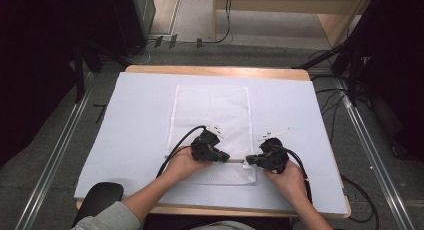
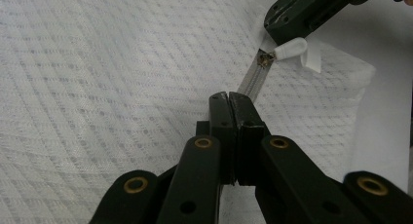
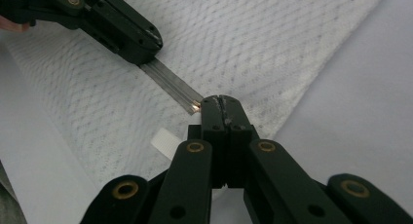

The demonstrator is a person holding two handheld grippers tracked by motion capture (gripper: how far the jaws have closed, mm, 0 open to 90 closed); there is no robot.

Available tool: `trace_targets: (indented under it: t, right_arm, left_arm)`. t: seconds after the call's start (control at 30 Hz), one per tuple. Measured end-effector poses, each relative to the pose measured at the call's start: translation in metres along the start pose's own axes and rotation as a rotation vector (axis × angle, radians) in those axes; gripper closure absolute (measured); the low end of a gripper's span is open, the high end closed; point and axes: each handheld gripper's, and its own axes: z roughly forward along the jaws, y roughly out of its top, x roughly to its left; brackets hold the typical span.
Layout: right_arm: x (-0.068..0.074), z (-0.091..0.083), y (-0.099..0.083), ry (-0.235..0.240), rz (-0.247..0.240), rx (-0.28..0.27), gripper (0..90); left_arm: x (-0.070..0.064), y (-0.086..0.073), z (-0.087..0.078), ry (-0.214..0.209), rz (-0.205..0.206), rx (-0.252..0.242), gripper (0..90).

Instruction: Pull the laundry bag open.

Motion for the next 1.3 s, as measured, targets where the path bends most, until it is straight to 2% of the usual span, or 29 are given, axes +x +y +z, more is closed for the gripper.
trace_targets:
  t: [0.53,0.67,0.77,0.9,1.03,1.17,1.3]
  right_arm:
    - [0.012,0.008,0.003,0.031,-0.035,-0.006,90.0]
    - [0.015,0.005,0.002,0.005,-0.051,-0.009,90.0]
    - [0.011,0.0,0.0,-0.024,-0.059,-0.016,90.0]
    - [0.006,-0.003,-0.002,-0.043,-0.054,-0.021,90.0]
    - [0.007,0.0,-0.003,-0.058,-0.064,0.0,90.0]
    - [0.009,0.002,-0.004,-0.071,-0.087,-0.002,90.0]
    - [0.008,0.002,-0.005,-0.075,-0.104,-0.016,90.0]
  left_arm:
    - [0.0,0.0,0.0,0.005,-0.002,-0.003,89.7]
    - [0.001,0.001,-0.003,0.006,-0.014,-0.012,89.2]
    - [0.001,0.002,-0.006,-0.002,-0.02,-0.026,88.7]
    - [-0.003,0.006,-0.008,-0.023,-0.037,-0.033,86.7]
    - [-0.007,0.009,-0.003,-0.062,-0.087,-0.025,82.9]
    - [-0.009,0.012,0.003,-0.068,-0.131,-0.006,80.2]
    - [-0.009,0.013,0.009,-0.062,-0.148,0.029,78.7]
